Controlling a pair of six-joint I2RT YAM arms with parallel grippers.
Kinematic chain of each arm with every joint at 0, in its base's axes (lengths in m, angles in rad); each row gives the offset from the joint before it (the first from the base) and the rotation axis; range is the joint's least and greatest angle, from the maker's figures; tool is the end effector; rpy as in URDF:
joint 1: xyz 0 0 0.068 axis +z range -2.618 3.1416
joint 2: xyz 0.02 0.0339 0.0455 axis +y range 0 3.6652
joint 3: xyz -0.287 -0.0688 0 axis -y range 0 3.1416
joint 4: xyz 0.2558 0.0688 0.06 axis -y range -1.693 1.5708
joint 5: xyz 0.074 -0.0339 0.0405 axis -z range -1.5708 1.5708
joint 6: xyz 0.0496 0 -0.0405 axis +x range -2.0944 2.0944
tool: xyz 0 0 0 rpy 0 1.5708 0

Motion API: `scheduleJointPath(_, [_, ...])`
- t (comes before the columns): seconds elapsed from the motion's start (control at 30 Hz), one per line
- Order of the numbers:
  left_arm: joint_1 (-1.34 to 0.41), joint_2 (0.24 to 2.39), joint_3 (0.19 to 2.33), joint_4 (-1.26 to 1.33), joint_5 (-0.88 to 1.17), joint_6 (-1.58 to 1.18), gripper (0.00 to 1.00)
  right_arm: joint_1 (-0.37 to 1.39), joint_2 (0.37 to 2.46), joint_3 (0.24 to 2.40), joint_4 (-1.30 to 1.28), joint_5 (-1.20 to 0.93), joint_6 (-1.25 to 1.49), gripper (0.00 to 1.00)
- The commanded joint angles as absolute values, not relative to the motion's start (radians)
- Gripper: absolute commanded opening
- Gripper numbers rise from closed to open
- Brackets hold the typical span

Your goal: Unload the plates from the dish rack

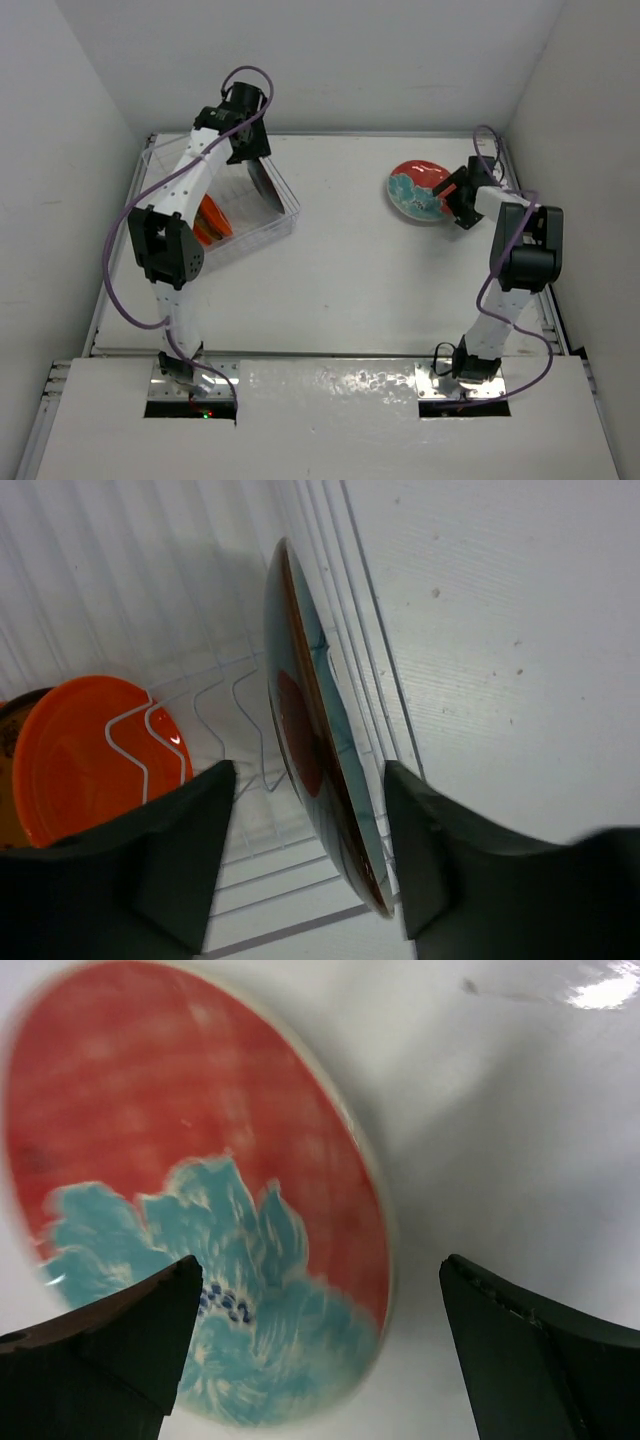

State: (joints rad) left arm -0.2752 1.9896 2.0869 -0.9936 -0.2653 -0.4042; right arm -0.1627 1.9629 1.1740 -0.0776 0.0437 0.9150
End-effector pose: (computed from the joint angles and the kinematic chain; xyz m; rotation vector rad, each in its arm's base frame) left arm 0.4477 -0.1129 0.3651 -0.2692 2.4096 0.0217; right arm 0.4264 -0.0722 0.1453 1.2775 2.0983 0.2817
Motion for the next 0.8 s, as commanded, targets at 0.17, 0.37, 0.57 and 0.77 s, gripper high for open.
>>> scheduleJointPath(0.17, [-0.285, 2.077, 2.163, -1.052, -0.308, -0.419, 0.06, -0.124, 1.743, 1.279, -0.538, 0.235, 0.772, 0.99])
scheduleJointPath(0.37, [-0.288, 2.068, 2.235, -1.051, -0.255, -0.443, 0.0, -0.12, 1.62, 1.221, -0.545, 0.122, 0.732, 0.99])
scheduleJointPath(0.57, [-0.288, 2.048, 2.358, -1.098, -0.32, -0.483, 0.0, -0.12, 1.632, 1.278, -0.612, -0.057, 0.681, 0.99])
scheduleJointPath(0.77, [-0.288, 1.977, 2.382, -1.08, -0.461, -0.454, 0.0, -0.12, 1.621, 1.316, -0.643, -0.138, 0.676, 0.99])
